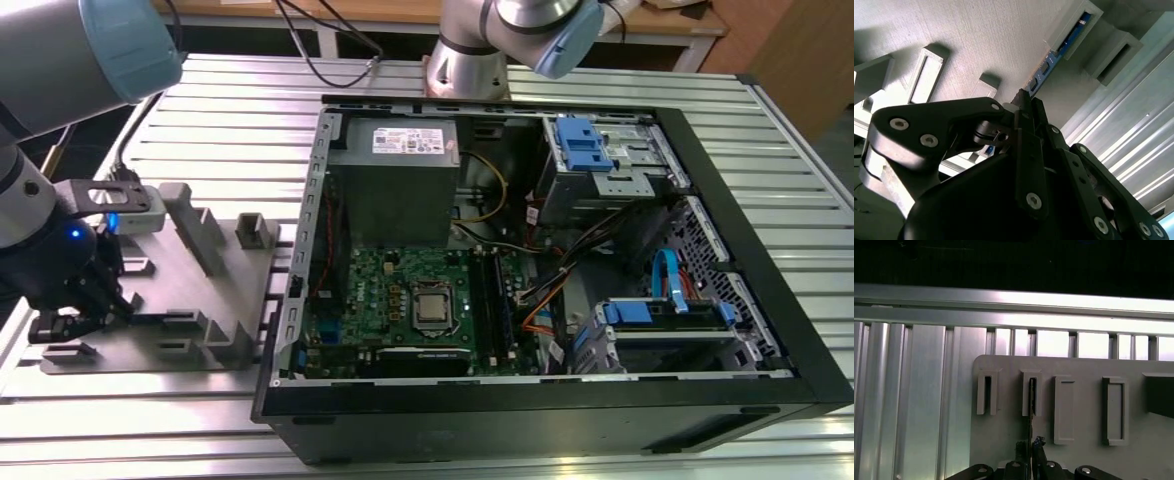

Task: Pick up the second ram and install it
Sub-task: 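Pick up the second ram and move it above second insertion slot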

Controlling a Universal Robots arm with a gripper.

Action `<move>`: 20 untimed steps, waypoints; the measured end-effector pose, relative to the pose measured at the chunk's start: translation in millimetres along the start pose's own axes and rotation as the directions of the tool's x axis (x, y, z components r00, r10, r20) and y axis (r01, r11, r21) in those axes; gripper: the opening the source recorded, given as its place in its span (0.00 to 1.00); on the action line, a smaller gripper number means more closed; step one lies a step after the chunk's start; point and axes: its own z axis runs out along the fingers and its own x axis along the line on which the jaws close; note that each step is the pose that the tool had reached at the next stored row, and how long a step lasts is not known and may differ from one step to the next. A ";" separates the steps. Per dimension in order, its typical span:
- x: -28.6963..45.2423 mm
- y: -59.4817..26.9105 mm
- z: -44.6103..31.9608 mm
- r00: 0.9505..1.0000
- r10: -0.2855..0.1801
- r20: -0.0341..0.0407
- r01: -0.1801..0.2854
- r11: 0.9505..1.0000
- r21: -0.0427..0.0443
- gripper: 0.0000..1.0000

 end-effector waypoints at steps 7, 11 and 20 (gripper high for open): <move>0.1 0.0 0.1 1.000 0.000 0.000 0.000 1.000 0.000 0.08; 0.1 0.0 0.2 1.000 0.004 0.001 -0.004 1.000 0.000 0.08; 0.1 -0.1 0.6 0.999 0.037 0.009 -0.037 0.999 0.001 0.08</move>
